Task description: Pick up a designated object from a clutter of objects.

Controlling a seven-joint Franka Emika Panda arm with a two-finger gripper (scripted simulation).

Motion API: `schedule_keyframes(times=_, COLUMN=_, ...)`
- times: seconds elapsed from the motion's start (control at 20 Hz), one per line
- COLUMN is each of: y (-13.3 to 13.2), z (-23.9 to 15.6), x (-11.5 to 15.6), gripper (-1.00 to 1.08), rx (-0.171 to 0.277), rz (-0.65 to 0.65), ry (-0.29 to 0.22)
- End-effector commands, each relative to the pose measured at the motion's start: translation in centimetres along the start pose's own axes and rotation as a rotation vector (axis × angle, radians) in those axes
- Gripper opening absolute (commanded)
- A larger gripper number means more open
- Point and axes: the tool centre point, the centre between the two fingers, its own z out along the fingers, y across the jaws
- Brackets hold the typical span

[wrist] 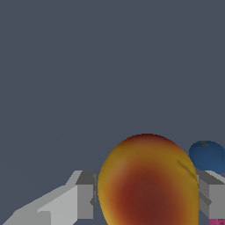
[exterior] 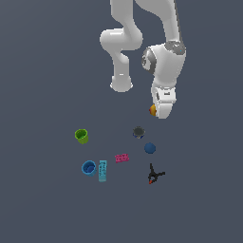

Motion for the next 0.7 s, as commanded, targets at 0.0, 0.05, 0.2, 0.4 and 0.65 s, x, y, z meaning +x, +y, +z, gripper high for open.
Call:
schedule_keyframes(times=0.0, y=0.1, z=-1.9, x=-0.9, gripper=-1.00, rx=0.000, rz=-0.001, ry=0.003)
schedule_keyframes(times=0.05, y=0.2, z=-2.7, x=-1.3, gripper=-1.00, rx=0.000, rz=-0.001, ry=0.004)
schedule_keyframes(times=0.2, y=0.4, z=-5.2, x=-2.6, gripper=-1.00, rx=0.000, rz=-0.001, ry=0.005)
schedule_keyframes(times=0.4, y=0.7, z=-8.7, x=-4.5, gripper=-1.00, rx=0.000, rz=-0.001, ry=0.006)
schedule_keyframes(times=0.65, y=1.1, z=-13.2, x=-6.9, gripper=-1.00, rx=0.000, rz=-0.001, ry=0.006)
